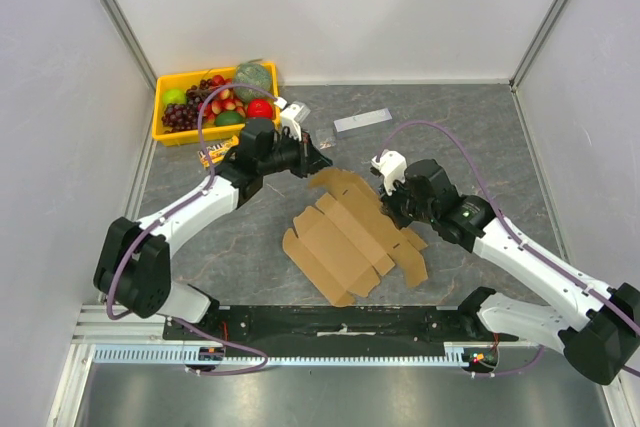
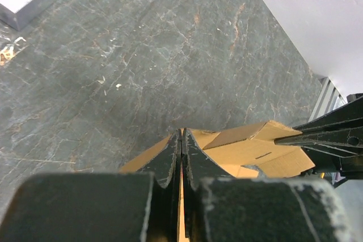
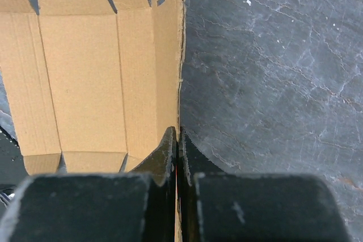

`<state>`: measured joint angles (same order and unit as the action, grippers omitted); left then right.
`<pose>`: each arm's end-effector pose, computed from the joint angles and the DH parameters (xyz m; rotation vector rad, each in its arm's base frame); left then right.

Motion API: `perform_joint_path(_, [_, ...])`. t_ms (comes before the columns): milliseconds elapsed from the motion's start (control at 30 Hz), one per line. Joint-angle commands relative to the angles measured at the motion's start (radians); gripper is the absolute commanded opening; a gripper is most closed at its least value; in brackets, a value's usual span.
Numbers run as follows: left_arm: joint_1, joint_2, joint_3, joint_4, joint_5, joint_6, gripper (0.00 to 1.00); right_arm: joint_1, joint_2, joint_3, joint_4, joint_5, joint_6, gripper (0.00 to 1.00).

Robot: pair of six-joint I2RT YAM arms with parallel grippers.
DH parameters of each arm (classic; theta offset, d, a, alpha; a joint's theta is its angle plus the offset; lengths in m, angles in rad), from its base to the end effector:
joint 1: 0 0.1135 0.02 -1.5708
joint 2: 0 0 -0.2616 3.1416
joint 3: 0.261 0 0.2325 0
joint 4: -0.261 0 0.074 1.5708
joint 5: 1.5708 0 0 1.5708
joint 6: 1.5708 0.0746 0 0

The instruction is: Fold the paper box

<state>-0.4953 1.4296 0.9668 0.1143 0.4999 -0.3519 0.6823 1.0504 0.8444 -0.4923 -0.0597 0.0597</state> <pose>0.2840 -0.1940 0.2783 0.4965 1.9552 -1.0340 0.1802 0.1521 0.2578 -0.7379 2.1884 0.4546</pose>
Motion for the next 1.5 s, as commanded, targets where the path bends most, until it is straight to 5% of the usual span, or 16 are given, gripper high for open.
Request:
perform_joint_path(0, [-0.040, 0.028, 0.058, 0.045, 0.005, -0.045, 0.02, -0.001, -0.010, -0.010, 0.047, -0.046, -0.001, 0.00])
perform_joint_path(1467, [-0.206, -0.052, -0.088, 0.038, -0.087, -0.050, 0.02, -0.001, 0.045, -0.001, 0.057, -0.009, 0.026, 0.00])
